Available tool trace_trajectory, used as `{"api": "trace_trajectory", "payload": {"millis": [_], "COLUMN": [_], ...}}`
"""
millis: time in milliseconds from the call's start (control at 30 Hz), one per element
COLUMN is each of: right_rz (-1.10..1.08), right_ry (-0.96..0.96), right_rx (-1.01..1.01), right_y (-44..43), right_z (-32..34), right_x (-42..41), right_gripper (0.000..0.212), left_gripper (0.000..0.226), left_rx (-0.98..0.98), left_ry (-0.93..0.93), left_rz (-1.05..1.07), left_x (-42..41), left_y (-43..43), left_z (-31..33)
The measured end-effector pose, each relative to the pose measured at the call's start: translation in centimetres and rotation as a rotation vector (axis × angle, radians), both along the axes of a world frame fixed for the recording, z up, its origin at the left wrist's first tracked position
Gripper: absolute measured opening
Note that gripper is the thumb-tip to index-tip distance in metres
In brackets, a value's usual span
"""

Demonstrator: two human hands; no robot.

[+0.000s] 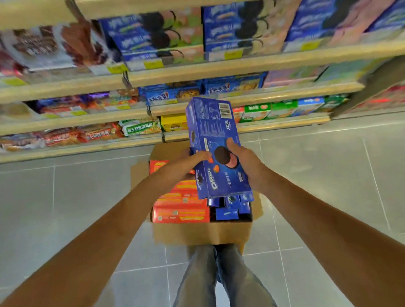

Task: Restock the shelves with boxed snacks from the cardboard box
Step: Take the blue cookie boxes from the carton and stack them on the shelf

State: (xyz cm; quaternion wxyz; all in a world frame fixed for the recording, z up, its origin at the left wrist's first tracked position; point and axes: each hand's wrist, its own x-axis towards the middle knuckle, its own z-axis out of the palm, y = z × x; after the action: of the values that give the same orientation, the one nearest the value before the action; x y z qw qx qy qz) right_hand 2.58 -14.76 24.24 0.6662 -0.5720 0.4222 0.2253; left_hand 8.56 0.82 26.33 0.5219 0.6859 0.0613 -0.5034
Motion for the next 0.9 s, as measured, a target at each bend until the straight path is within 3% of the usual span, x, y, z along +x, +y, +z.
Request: {"api": "trace_trajectory", "payload": {"millis": [100, 133, 233, 267, 400, 467, 533, 700, 800, 900], "right_rz": [0.045, 0.071, 0.140, 0.158, 0.186, 0.217, 0.217, 0.144, 0.125, -0.004], "right_ry": [-0.086, -0.112, -0.122, -0.140, -0.220, -0.285, -0.362, -0.570, -0.631, -0.732], "right_rx": [-0.079, -0.108, -0.143, -0.112, 0.035, 0.091, 0.136, 0.224, 0.194, 0.237], "right_y": [-0.6, -0.9, -2.0, -2.7, -4.3, -5.0, -5.3, -7.3, -8.8, -10.7], "right_z": [7.6, 10.0, 16.2, 17.9, 26.8, 30.7, 34.9, 42.8, 46.1, 49.4], "right_x": [2.5, 3.2, 4.6, 5.0, 5.6, 5.7, 5.5, 4.3, 4.8, 5.7], "right_gripper": [0.067, 0.066, 0.081, 0.079, 0.045, 0.032, 0.028, 0.023, 0.042, 0.060], "left_gripper": [0.060, 0.060, 0.020, 0.012, 0.081, 0.093, 0.088, 0.072, 0.060, 0.077], "left_rx": [0.020, 0.022, 0.017, 0.067, 0.106, 0.173, 0.210, 0.277, 0.278, 0.276], "left_ry": [-0.099, -0.149, -0.315, -0.492, -1.053, -1.313, -1.443, -1.370, -1.340, -1.340], "left_rz": [0.024, 0.014, -0.051, -0.125, -0.408, -0.600, -0.663, -0.682, -0.625, -0.554], "left_x": [2.3, 3.0, 4.9, 5.6, 6.7, 7.4, 7.0, 7.3, 7.7, 7.0], "left_y": [-0.3, -0.4, -0.5, -0.3, 1.0, 0.7, -0.2, -1.0, -1.6, -3.0], "left_z": [6.3, 8.8, 15.3, 17.0, 25.5, 29.9, 35.0, 43.8, 46.6, 49.5]}}
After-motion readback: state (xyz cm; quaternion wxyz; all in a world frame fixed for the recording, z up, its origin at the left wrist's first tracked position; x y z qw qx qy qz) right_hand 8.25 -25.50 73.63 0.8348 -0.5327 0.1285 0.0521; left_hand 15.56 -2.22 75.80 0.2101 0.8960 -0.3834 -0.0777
